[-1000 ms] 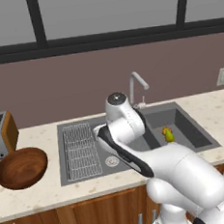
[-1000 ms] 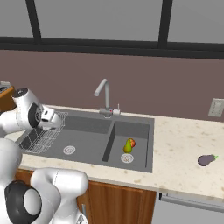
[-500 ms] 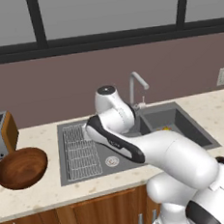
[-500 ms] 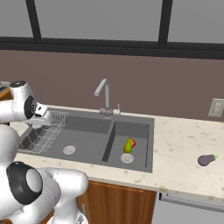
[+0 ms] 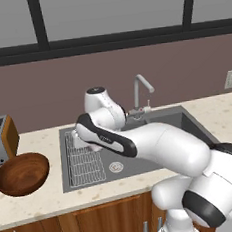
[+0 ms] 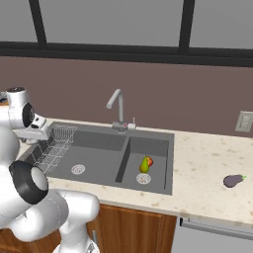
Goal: There is a mixed pile of frozen fruits and vegetables on the counter. Locate all the frozen vegetables and place the items in a bowl on the counter. Take all the frozen fruits and defrost them in a running sink.
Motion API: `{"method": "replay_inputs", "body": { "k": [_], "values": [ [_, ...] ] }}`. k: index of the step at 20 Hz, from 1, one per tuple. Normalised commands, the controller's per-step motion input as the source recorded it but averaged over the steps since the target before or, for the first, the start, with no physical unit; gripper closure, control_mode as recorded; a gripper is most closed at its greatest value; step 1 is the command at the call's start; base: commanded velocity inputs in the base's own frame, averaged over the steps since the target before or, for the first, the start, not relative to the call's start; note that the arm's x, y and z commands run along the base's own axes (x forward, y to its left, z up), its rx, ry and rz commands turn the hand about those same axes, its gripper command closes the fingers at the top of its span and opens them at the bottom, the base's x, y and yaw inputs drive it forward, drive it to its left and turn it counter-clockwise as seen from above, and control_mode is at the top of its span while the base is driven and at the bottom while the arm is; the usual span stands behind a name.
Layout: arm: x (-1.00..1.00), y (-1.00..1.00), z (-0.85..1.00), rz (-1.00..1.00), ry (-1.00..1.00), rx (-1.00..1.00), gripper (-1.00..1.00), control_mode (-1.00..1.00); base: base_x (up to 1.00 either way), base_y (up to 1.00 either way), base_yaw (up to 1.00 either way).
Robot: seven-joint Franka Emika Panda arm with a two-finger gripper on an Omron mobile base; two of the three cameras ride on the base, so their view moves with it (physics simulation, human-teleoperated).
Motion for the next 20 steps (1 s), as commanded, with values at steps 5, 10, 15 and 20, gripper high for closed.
{"method": "replay_inputs", "body": {
  "k": [5,10,15,20],
  "values": [
    [0.00,0.53,0.03,0.02,0.03,0.00,1.00,-1.00,0.00,0.00,0.00],
    [0.00,0.49,0.12,0.01,0.01,0.00,1.00,-1.00,0.00,0.00,0.00],
    [-0.01,0.34,0.12,0.04,0.00,0.00,1.00,-1.00,0.00,0.00,0.00],
    [0.03,0.38,0.07,0.10,0.02,0.00,1.00,-1.00,0.00,0.00,0.00]
  ]
}}
